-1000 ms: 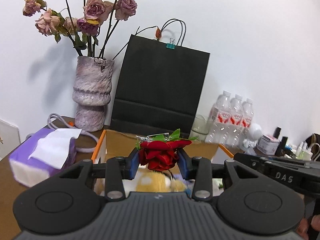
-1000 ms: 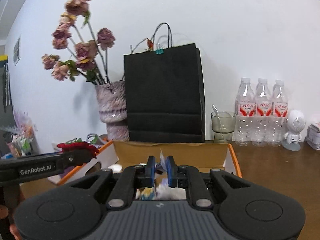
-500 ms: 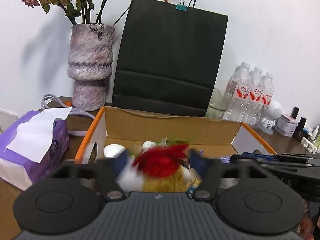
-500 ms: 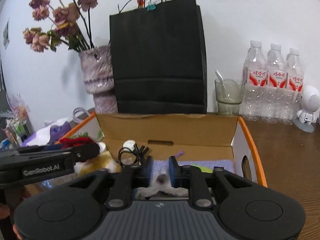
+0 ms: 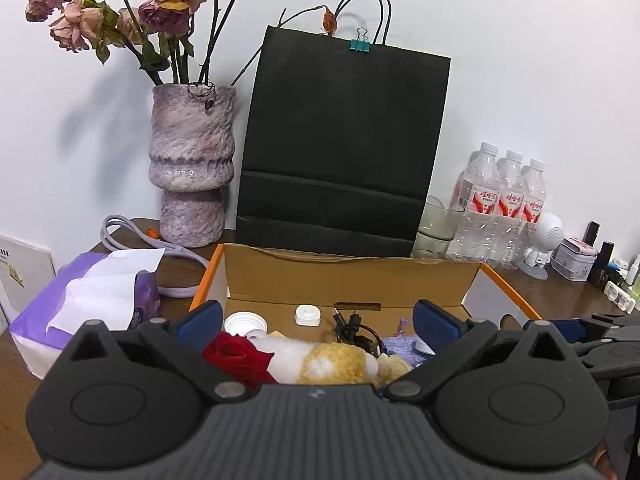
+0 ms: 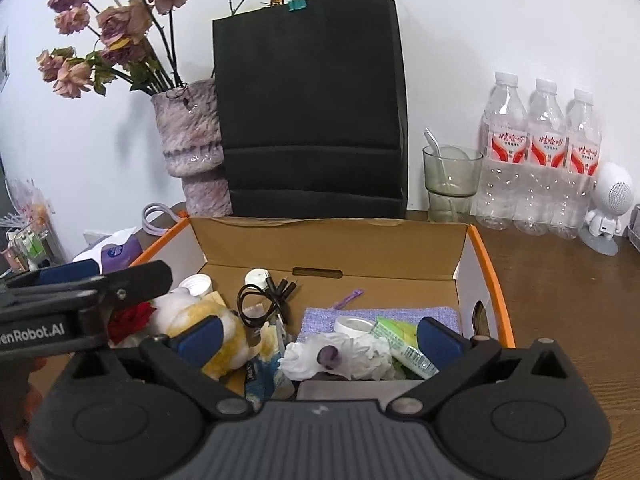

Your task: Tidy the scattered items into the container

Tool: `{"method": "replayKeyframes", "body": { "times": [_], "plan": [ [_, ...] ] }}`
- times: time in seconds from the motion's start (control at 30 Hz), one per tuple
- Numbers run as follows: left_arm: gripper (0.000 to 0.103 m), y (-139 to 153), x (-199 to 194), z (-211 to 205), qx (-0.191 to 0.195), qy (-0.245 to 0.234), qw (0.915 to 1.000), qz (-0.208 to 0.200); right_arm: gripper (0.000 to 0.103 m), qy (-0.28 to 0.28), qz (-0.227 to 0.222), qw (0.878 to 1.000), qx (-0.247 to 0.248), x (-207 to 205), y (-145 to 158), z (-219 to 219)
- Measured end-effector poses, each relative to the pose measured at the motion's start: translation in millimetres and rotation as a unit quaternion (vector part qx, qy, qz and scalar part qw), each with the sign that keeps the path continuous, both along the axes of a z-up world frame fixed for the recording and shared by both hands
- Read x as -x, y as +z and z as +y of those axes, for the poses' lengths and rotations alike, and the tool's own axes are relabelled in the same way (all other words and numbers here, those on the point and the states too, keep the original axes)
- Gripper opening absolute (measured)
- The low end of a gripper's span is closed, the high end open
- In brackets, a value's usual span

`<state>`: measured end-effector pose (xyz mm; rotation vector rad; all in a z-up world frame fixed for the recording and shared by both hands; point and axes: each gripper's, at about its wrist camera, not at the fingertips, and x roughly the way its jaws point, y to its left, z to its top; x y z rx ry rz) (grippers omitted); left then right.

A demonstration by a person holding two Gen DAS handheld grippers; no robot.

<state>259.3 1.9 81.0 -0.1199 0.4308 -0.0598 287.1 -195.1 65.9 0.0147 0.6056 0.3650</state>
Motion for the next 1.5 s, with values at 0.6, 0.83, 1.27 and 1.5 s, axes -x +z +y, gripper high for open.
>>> {"method": "replayKeyframes", "body": {
  "times": [0.6,0.83,1.27,1.5],
  "plan": [
    [0.103,21.4,91.0,0.0,0.013,-0.011,0.9995,-0.026,0.103,-0.027,-0.039,0.999,0.012,83.5,28.9,-12.2],
    [0.103,23.2,140.8,7.0,0.003,-0.01,0.9996,-0.025,0.103,-0.027,-0.045,0.999,0.012,138.3,31.3,-15.9],
    [0.103,4.9,212.0,17.3,0.007,-0.005,0.9995,-0.031,0.103,-0.027,-0.065,0.998,0.002,218.3,23.5,-12.1],
    [0.103,-23.3,217.8,14.7,-0.005,0.007,0.9996,-0.028,0.103,-0.048,-0.089,0.995,0.006,228.9,-0.4,-14.9]
  ]
}}
